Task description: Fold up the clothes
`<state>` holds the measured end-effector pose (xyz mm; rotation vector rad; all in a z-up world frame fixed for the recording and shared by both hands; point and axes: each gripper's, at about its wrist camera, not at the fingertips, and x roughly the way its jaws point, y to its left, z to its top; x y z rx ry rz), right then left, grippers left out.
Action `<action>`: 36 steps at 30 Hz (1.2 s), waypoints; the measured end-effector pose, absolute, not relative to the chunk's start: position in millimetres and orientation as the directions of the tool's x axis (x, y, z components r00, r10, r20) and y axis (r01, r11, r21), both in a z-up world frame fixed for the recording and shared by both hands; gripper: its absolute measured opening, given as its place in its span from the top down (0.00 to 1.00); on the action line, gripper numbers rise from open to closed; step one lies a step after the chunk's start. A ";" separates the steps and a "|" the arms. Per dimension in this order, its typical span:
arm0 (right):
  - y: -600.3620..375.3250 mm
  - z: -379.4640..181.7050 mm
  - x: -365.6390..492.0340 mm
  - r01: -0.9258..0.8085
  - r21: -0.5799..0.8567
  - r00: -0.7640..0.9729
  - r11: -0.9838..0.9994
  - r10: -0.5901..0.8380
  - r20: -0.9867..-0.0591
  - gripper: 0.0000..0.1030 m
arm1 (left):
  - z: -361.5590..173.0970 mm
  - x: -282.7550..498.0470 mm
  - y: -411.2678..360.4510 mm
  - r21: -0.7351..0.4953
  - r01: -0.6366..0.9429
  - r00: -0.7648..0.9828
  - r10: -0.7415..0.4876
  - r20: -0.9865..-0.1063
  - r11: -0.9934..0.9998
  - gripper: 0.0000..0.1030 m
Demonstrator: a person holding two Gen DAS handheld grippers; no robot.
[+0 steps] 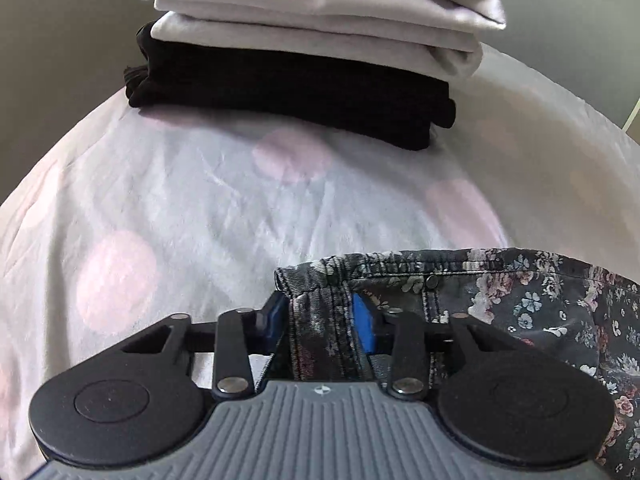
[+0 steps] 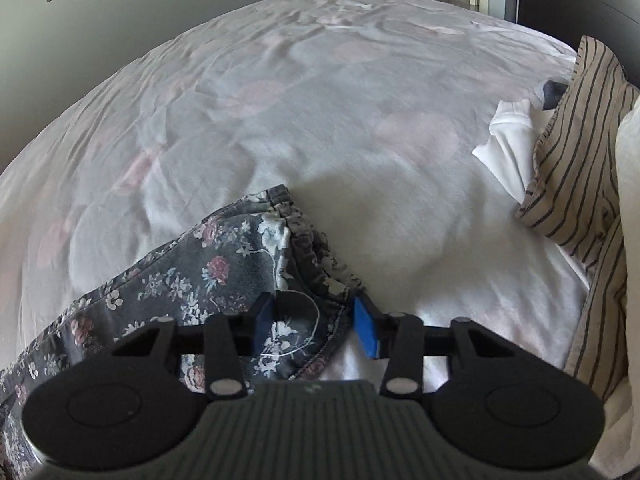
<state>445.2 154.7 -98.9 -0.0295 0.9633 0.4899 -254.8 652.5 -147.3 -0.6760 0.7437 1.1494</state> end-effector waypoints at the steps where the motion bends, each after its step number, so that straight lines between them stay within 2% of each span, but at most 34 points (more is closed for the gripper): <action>1: 154.6 -96.7 443.1 -0.436 0.181 0.477 0.881 0.397 -0.784 0.77 | -144.9 -252.3 651.0 -0.088 -0.951 0.244 0.545 -0.802 0.295 0.71; 3: 155.2 -89.4 438.5 -0.475 0.158 0.495 0.865 0.412 -0.765 0.92 | -137.7 -250.3 645.0 -0.074 -0.951 0.241 0.572 -0.784 0.299 0.80; 5: 157.5 -77.5 432.6 -0.497 0.120 0.537 0.860 0.413 -0.736 1.00 | -126.1 -249.0 639.8 -0.053 -0.951 0.237 0.611 -0.756 0.304 0.82; 7: 156.8 -56.5 429.1 -0.467 0.045 0.647 0.883 0.376 -0.664 1.00 | -112.6 -248.8 637.5 -0.037 -0.951 0.237 0.649 -0.722 0.306 0.84; 10: 146.1 -30.6 448.5 -0.403 0.079 0.701 0.912 0.363 -0.614 1.00 | -101.0 -249.1 640.5 -0.024 -0.952 0.233 0.674 -0.701 0.304 0.85; 12: 142.0 -30.4 464.7 -0.413 0.134 0.639 0.901 0.391 -0.663 1.00 | -107.6 -244.9 645.7 0.008 -0.950 0.210 0.657 -0.724 0.312 0.85; 14: 143.2 -42.5 475.3 -0.449 0.229 0.523 0.864 0.462 -0.716 0.87 | -120.0 -241.3 650.3 0.033 -0.949 0.184 0.634 -0.751 0.315 0.85; 16: 145.8 -54.9 471.7 -0.460 0.265 0.495 0.847 0.493 -0.716 0.45 | -130.9 -238.8 653.7 0.039 -0.951 0.168 0.621 -0.765 0.305 0.84; 19: 154.3 -75.3 467.1 -0.494 0.255 0.478 0.831 0.504 -0.719 0.40 | -139.0 -235.4 655.5 0.059 -0.950 0.150 0.614 -0.775 0.307 0.83; 22: 159.0 -96.1 471.9 -0.461 0.241 0.486 0.854 0.470 -0.737 0.40 | -141.1 -235.5 655.6 0.066 -0.948 0.146 0.609 -0.779 0.312 0.82; 24: 159.0 -106.8 478.0 -0.426 0.282 0.479 0.859 0.479 -0.735 0.39 | -140.8 -235.9 655.8 0.065 -0.948 0.145 0.606 -0.782 0.311 0.82; 26: 166.4 -108.9 477.2 -0.452 0.264 0.475 0.852 0.480 -0.738 0.48 | -140.6 -233.8 654.8 0.073 -0.948 0.138 0.608 -0.782 0.310 0.82; 28: 176.1 -103.9 470.9 -0.514 0.206 0.482 0.833 0.479 -0.734 0.85 | -140.1 -231.2 653.1 0.085 -0.947 0.130 0.612 -0.780 0.310 0.83; 31: 190.9 -90.4 456.9 -0.608 0.085 0.516 0.789 0.474 -0.714 0.90 | -132.3 -229.9 648.1 0.097 -0.947 0.132 0.643 -0.754 0.308 0.84; 36: 201.7 -56.5 458.5 -0.591 0.012 0.648 0.807 0.483 -0.590 0.90 | -122.0 -228.0 646.1 0.091 -0.944 0.154 0.669 -0.727 0.317 0.84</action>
